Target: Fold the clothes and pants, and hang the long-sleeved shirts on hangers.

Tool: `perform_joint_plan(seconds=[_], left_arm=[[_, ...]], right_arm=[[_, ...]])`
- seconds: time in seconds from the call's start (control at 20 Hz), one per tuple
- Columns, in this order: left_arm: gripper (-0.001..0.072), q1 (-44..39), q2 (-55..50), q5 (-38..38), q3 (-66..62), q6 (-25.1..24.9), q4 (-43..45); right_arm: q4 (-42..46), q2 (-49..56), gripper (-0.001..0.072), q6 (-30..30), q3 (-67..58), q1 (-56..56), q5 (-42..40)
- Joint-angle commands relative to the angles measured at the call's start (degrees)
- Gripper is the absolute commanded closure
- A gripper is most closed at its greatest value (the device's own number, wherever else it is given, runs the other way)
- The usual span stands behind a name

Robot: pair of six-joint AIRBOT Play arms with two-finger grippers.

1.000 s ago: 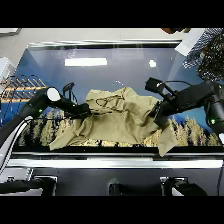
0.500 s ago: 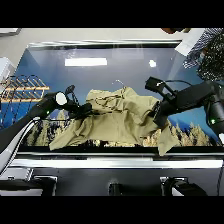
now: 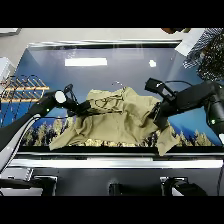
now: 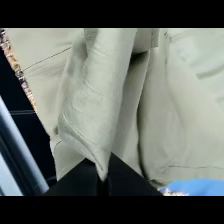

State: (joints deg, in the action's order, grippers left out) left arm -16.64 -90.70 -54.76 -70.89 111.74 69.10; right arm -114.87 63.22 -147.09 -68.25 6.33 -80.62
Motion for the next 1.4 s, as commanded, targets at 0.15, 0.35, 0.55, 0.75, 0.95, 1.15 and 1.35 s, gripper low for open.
perform_joint_plan(seconds=[0.15, 0.35, 0.55, 0.75, 0.95, 1.15, 1.35], left_arm=[[0.0691, 4.24, 4.17, -11.43, -6.71, -9.07, 0.0], [0.0691, 4.79, 9.09, -21.18, -7.85, -12.7, -0.07], [0.069, 4.79, 14.73, -25.73, -7.87, -13.79, -0.07], [0.069, 4.79, 16.33, -24.63, -7.87, -13.62, -0.76], [0.069, 4.79, 15.93, -22.34, -7.87, -13.57, -2.05], [0.069, 5.03, 15.89, -22.32, -7.87, -12.72, -2.03], [0.069, 5.14, 15.45, -22.34, -7.85, -12.7, -2.03]], right_arm=[[-0.37, -1.86, 0.0689, -0.02, 0.0, 0.04, -1.95], [-1.14, -2.89, 0.0689, -0.07, 0.0, 0.04, -2.14], [-2.16, -3.17, 0.0689, -0.42, 0.0, 0.07, -4.13], [-3.23, -3.72, 0.0689, -0.74, 0.0, 0.07, -8.81], [-3.5, -5.35, 0.0689, -0.68, 0.0, 0.07, -10.12], [-4.44, -7.08, 0.069, -0.17, 0.0, 0.07, -11.26], [-4.44, -8.52, 0.069, 1.49, 0.0, 0.07, -11.41]])
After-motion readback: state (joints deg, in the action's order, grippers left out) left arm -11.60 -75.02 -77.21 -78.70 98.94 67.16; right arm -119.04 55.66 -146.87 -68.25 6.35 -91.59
